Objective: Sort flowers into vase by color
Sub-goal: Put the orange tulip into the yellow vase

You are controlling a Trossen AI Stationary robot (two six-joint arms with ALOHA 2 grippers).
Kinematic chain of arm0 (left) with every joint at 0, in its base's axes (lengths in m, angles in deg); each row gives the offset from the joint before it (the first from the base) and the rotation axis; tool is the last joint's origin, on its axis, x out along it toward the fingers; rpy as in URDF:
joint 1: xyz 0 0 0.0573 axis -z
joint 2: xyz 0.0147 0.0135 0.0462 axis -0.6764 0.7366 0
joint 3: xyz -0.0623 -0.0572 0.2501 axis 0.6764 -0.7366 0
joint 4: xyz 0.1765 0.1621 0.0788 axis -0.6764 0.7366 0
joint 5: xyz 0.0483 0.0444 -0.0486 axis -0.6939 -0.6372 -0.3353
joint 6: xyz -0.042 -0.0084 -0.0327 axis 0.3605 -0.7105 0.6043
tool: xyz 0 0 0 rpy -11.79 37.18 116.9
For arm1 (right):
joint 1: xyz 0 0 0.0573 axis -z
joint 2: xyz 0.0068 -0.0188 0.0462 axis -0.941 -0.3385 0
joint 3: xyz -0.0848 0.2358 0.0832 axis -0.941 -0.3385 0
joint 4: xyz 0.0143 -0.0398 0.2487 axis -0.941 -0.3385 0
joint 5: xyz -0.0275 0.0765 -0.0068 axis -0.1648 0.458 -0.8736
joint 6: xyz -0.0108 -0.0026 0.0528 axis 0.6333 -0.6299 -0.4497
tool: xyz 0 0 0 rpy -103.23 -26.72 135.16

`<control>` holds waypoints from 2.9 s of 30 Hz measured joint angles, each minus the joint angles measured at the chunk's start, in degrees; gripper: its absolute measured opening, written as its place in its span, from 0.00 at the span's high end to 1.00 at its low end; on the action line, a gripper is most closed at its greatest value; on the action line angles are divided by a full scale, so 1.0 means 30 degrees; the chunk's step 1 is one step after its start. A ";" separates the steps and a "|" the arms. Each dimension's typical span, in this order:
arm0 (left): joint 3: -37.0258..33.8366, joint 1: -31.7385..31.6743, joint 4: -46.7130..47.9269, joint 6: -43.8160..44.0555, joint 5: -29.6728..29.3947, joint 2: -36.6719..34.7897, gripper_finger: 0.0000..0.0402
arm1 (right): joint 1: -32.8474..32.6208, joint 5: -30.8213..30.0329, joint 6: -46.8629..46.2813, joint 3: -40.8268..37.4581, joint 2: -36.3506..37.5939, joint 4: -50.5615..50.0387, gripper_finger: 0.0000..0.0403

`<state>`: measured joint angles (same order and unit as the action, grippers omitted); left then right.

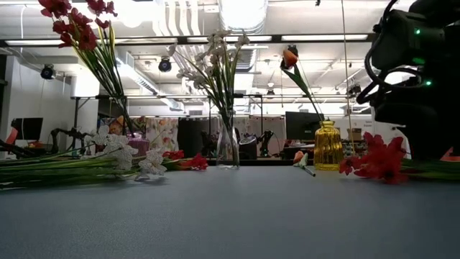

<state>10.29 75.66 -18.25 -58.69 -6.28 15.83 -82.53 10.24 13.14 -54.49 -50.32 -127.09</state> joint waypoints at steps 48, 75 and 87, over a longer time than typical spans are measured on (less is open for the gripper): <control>0.0000 0.0015 -0.0160 0.1260 -0.0015 -0.0007 0.44 | 0.1732 -1.0635 2.9555 -0.1381 0.8125 2.8731 0.96; -0.0004 -0.0171 -0.0101 0.1013 -0.0095 -0.0007 0.44 | 0.6425 -1.3955 3.1931 -0.0534 0.8084 3.0410 0.96; 0.0000 -0.0226 -0.0109 0.1013 -0.0095 -0.0007 0.44 | 0.7162 -1.3418 3.0562 -0.0534 0.7807 2.9557 0.96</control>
<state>10.29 74.98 -18.57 -55.65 -6.56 15.81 -61.04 -30.01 104.82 -56.09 -26.90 -38.42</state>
